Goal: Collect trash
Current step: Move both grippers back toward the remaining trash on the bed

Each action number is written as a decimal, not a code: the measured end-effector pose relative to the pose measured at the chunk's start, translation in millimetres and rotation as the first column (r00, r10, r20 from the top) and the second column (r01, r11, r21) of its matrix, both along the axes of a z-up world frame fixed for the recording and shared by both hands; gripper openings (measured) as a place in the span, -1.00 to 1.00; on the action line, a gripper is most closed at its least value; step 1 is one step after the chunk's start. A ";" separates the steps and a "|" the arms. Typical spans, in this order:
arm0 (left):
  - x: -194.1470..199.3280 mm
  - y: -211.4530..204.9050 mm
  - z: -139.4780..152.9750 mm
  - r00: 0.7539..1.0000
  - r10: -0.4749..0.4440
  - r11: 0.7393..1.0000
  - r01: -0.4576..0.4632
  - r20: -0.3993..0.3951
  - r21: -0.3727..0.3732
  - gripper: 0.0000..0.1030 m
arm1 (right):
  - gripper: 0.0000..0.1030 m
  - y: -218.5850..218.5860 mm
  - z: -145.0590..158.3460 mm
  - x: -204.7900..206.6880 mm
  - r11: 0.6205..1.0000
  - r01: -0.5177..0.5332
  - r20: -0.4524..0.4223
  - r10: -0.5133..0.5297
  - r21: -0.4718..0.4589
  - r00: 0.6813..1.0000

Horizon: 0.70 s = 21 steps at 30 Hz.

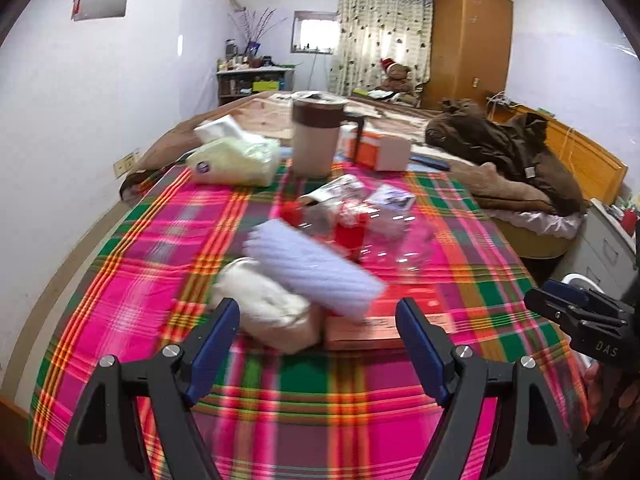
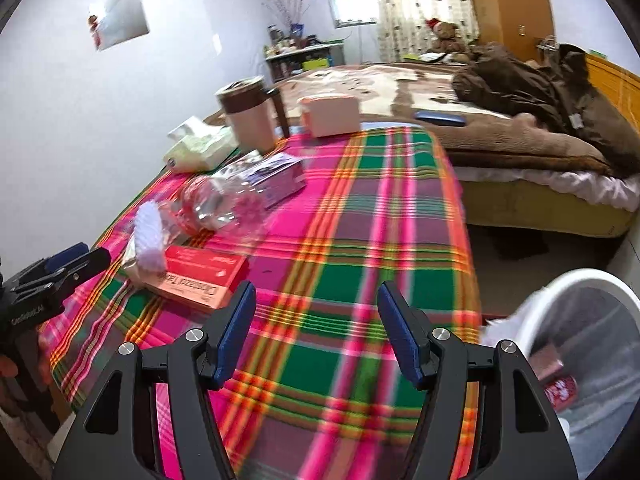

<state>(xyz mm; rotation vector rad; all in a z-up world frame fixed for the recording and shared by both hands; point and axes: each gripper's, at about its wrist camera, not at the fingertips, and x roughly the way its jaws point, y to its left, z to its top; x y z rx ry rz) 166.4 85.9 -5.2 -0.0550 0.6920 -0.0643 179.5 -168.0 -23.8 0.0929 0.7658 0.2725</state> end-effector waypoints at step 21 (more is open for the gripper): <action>34.6 36.3 -39.8 0.992 0.017 0.998 -0.010 -0.123 0.060 0.59 | 0.25 78.2 -16.6 49.8 0.962 -0.274 -0.038 0.273 -0.025 0.961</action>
